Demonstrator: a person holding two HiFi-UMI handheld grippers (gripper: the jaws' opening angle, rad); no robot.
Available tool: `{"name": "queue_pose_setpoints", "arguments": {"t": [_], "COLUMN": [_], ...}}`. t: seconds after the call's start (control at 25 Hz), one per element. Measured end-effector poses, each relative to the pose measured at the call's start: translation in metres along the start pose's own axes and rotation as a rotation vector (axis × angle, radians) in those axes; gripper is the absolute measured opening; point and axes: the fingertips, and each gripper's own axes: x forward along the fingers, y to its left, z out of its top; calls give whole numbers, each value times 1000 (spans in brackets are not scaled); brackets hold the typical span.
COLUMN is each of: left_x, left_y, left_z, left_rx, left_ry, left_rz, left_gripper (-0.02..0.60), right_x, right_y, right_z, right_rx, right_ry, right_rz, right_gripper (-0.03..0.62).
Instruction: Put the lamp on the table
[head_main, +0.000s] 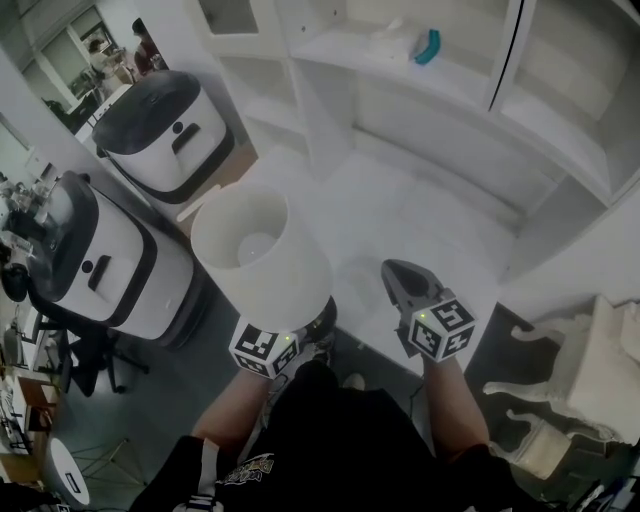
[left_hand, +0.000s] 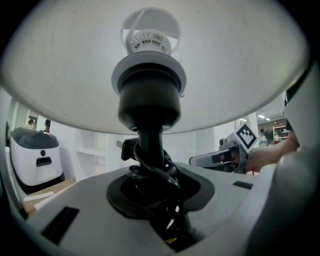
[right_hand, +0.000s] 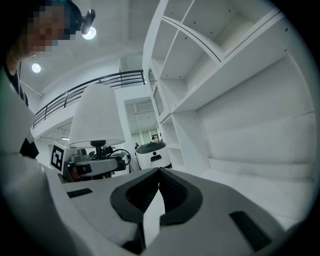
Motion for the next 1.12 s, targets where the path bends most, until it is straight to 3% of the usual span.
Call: {"name": "queue_pose_setpoints", "arguments": {"t": [1.12], "left_x": [107], "left_y": [57], "left_z": [-16], "left_rx": [22], "left_ry": [2], "left_rz": [-158], "left_gripper": [114], "right_x": [58], "right_y": [-66], "right_z": [13], "right_rx": [22], "right_ry": [19], "right_rz": [-156], "right_gripper": [25]}}
